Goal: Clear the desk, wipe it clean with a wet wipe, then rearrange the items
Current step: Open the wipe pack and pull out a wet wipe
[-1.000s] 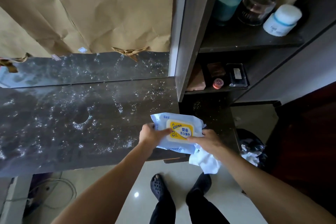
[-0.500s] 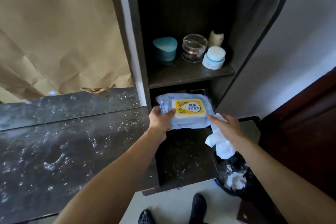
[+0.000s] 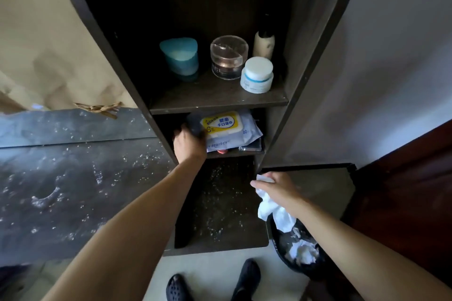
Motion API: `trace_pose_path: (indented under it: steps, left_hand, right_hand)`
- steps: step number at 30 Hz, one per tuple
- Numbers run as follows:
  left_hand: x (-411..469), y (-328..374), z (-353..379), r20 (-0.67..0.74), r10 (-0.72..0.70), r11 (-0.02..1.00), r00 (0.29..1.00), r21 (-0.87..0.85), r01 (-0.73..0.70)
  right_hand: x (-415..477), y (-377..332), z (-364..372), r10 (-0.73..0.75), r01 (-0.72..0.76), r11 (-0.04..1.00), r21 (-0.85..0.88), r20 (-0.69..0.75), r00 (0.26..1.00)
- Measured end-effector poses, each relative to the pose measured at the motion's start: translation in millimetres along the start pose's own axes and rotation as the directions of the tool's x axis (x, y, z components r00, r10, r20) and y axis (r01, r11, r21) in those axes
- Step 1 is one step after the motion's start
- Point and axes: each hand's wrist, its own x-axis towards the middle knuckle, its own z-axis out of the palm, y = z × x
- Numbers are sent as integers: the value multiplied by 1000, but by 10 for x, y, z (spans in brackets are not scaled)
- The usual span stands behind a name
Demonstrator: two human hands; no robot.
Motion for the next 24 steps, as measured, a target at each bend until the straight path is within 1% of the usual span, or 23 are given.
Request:
trace_pose_path:
  steps: [3, 5, 8, 10, 11, 13, 15, 16, 17, 18, 19, 20, 21, 22, 24]
  left_hand:
    - [-111, -119, -19, 21, 83, 993, 996, 83, -85]
    - [-231, -184, -97, -3, 150, 983, 989, 106, -149]
    - [-443, -366, -287, -11, 256, 961, 967, 115, -253]
    - [-589, -577, -458, 27, 299, 948, 954, 106, -300]
    - [-658, -706, -560, 55, 298, 947, 953, 106, -303]
    - [-812, -980, -794, 137, 213, 971, 967, 77, -225]
    - [-977, -1265, -1066, 227, 66, 998, 972, -16, -64]
    - [-1064, -1399, -1207, 278, 7, 996, 960, -92, 20]
    - [-1164, -1511, -1357, 329, -34, 978, 944, -183, 99]
    - [-1257, -1625, -1512, 371, -55, 938, 927, -299, 176]
    - [-1355, -1727, -1675, 407, -73, 874, 910, -414, 255]
    - [-1444, -1846, -1830, 448, -85, 812, 890, -487, 322]
    - [-1519, -1973, -1979, 481, -86, 779, 872, -513, 360]
    - [-1589, -2106, -2112, 489, -73, 778, 869, -518, 356]
    - [-1700, -2400, -2354, 458, -78, 809, 885, -489, 325]
  right_hand:
    - [10, -42, 11, -14, 16, 998, -60, 34, 999]
    - [18, -79, 52, -2, 6, 996, -92, 44, 999]
    - [-21, -211, 175, -26, 30, 998, -51, 84, 996]
    - [-101, -379, 314, -53, 53, 999, 7, 119, 991]
    - [-153, -483, 396, -57, 52, 998, 38, 141, 988]
    - [-240, -679, 610, -52, 33, 995, 94, 208, 977]
    - [-373, -892, 877, -46, -2, 987, 161, 290, 956]
    - [-444, -992, 1029, -49, -26, 976, 216, 333, 941]
    - [-522, -1083, 1191, -50, -53, 963, 264, 370, 928]
    - [-604, -1169, 1361, -46, -79, 954, 289, 402, 914]
    - [-689, -1247, 1544, -44, -103, 947, 305, 437, 898]
    - [-781, -1311, 1732, -44, -119, 943, 310, 472, 880]
    - [-868, -1361, 1920, -46, -130, 942, 309, 504, 863]
    - [-939, -1392, 2107, -43, -138, 944, 300, 526, 849]
    - [-1112, -1452, 2463, -35, -146, 950, 275, 558, 829]
